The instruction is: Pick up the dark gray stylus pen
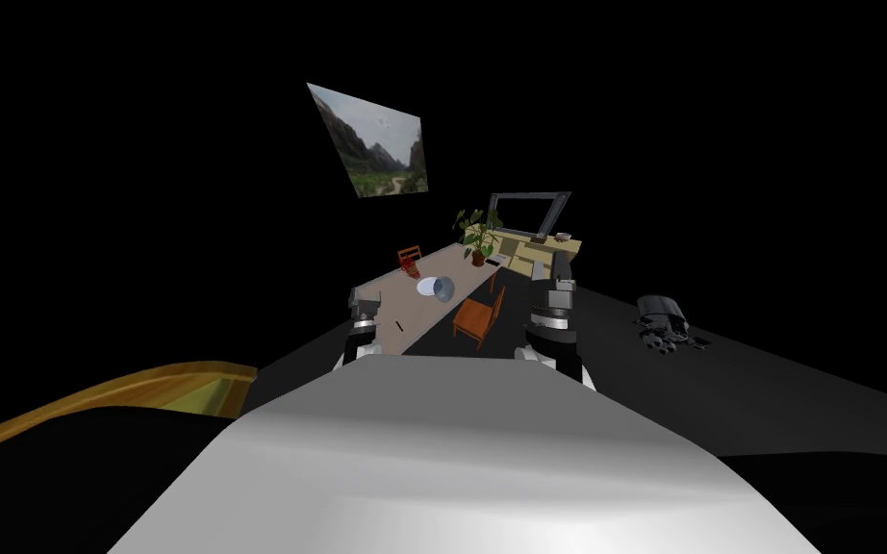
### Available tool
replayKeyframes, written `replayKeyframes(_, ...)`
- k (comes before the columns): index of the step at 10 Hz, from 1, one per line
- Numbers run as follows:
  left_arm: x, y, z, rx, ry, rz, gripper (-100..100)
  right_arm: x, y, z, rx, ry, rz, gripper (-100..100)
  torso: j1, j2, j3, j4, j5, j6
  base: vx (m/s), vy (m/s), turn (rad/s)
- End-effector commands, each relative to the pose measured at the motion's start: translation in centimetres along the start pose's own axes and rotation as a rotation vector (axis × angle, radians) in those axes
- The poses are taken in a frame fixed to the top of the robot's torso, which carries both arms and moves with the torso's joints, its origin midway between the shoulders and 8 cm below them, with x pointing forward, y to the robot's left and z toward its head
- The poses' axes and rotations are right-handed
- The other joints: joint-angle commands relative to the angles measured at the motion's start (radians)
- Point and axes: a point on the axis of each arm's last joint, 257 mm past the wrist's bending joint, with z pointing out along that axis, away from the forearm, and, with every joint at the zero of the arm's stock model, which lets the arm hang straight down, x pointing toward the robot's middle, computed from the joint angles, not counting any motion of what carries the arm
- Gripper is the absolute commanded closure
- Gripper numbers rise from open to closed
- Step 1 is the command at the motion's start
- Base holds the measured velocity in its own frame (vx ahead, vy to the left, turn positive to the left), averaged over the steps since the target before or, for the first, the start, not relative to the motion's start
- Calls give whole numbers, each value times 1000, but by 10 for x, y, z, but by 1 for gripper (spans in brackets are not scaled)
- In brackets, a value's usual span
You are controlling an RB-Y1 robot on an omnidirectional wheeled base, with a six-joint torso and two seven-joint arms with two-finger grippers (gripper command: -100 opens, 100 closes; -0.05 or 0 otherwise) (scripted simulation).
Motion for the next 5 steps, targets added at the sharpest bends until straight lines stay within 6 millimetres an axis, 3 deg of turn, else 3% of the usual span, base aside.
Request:
replayKeyframes(1, -11, 8, -4, -15, -27, -29, -100, 0, 0, 0, 0, 0, 0, 0, 0, 0, 0, 0, 0, 0, 11, -1, -47)
replayKeyframes(4, -47, 28, -14, -37, -116, -135, -100, 0, 0, 0, 0, 0, 0, 0, 0, 0, 0, 0, 0, 0, 17, -3, -67)
replayKeyframes(5, -51, 31, -17, -43, -123, -138, -100, 0, 0, 0, 0, 0, 0, 0, 0, 0, 0, 0, 0, 0, 15, -2, -42)
